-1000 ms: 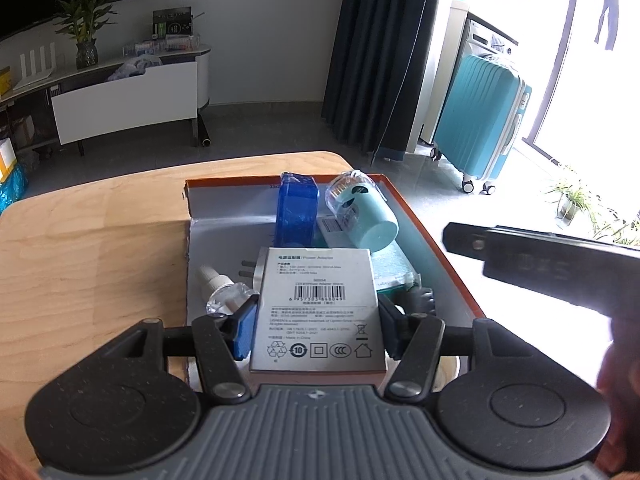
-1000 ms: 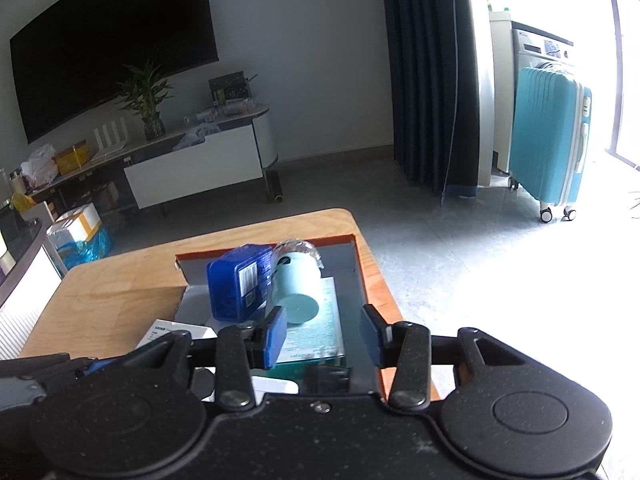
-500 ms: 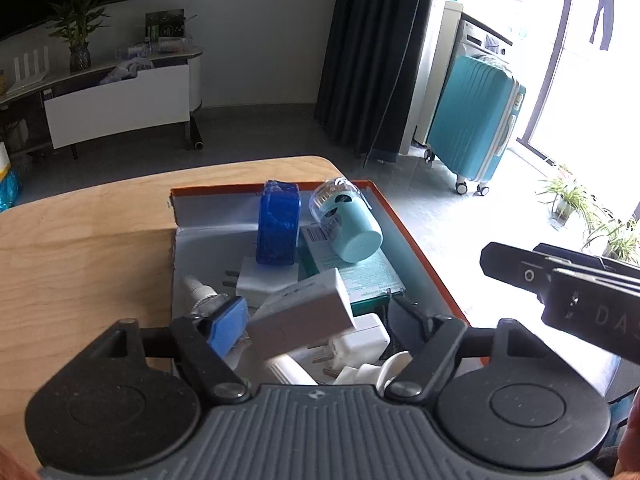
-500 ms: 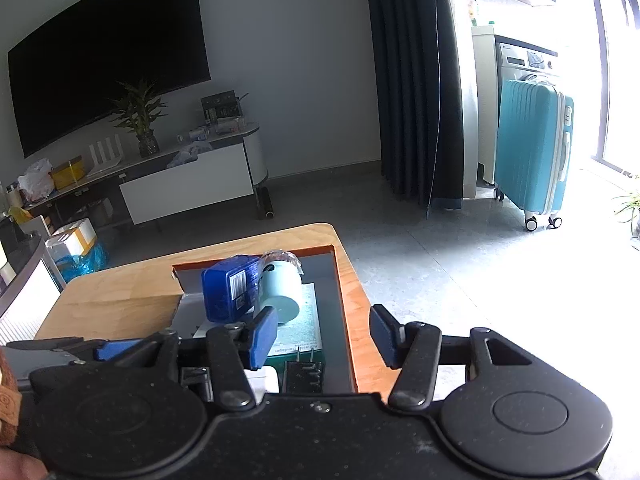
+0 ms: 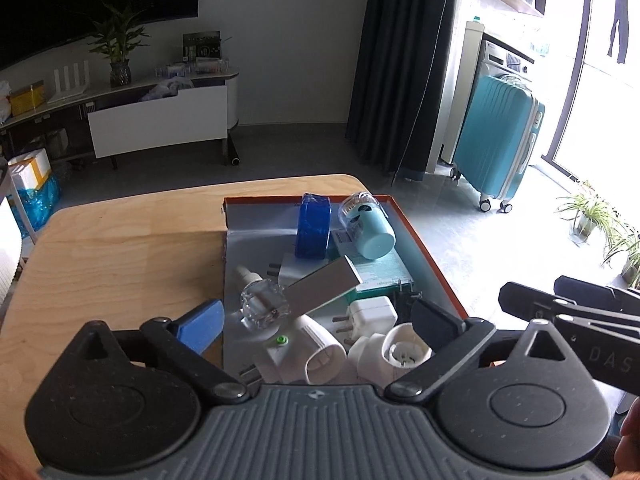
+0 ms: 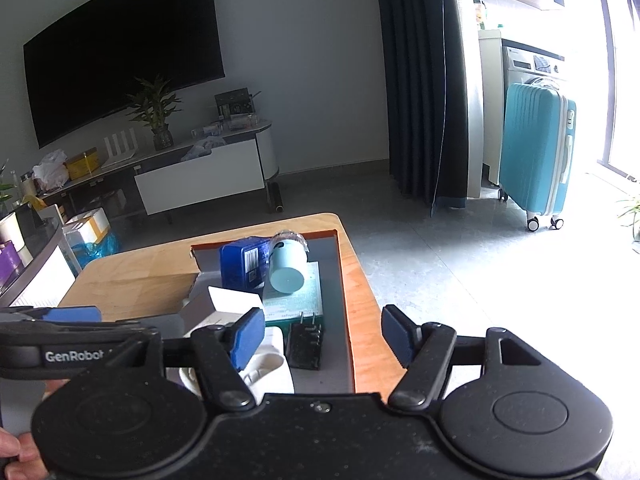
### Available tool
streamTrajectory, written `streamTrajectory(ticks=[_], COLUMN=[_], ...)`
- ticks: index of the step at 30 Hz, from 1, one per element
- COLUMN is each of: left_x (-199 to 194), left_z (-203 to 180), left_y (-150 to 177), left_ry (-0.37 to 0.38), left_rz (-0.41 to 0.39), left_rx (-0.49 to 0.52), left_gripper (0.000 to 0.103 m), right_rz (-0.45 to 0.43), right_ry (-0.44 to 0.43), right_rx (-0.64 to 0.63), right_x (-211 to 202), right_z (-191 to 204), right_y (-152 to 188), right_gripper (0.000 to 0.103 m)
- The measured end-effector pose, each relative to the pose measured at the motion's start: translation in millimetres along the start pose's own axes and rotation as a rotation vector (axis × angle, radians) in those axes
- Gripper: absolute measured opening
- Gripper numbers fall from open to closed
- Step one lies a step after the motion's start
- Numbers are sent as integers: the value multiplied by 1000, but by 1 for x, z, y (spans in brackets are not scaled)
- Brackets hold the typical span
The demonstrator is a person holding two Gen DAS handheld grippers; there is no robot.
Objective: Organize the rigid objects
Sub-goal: 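Release the white charger box into the box with the left tool, then withdraw both tools from the box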
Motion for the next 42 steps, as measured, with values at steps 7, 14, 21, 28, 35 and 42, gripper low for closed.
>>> streamTrajectory(ticks=[7,14,21,28,35,42], left_x=[-13,-24,-24,-24,-22,-22], left_z=[3,0,-5,-3,-1,-2], left_y=[15,27,38,42,46,47], left_ry=[-71,-111,-98,-113,-106,-107], left_rz=[24,40,67,74,90,87], left_rx=[19,9,9,-2,-7,-14], left_gripper=[103,103,103,103,103,103], right_rz=[35,71,88,93,106,102], right_ry=[-35,-39,-32,-32,-39,-38], right_rx=[-50,-73,-68,-68,-79,-76], right_x=[-22,-31,-34,-33,-28,-27], right_z=[4,7,4,4,9,9], right_y=[11,25,33,34,36,37], right_gripper=[81,83,83,83,84,84])
Point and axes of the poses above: each gripper's, at about its wrist camera, not at the fingertips, and x roughly the way its jaws point, z to its left, y to its underside, the point moved 4 cm from there along x, roughly the way its jaws point, and after that the axes turned 7 degrees about -z, right-handed, at the moved point
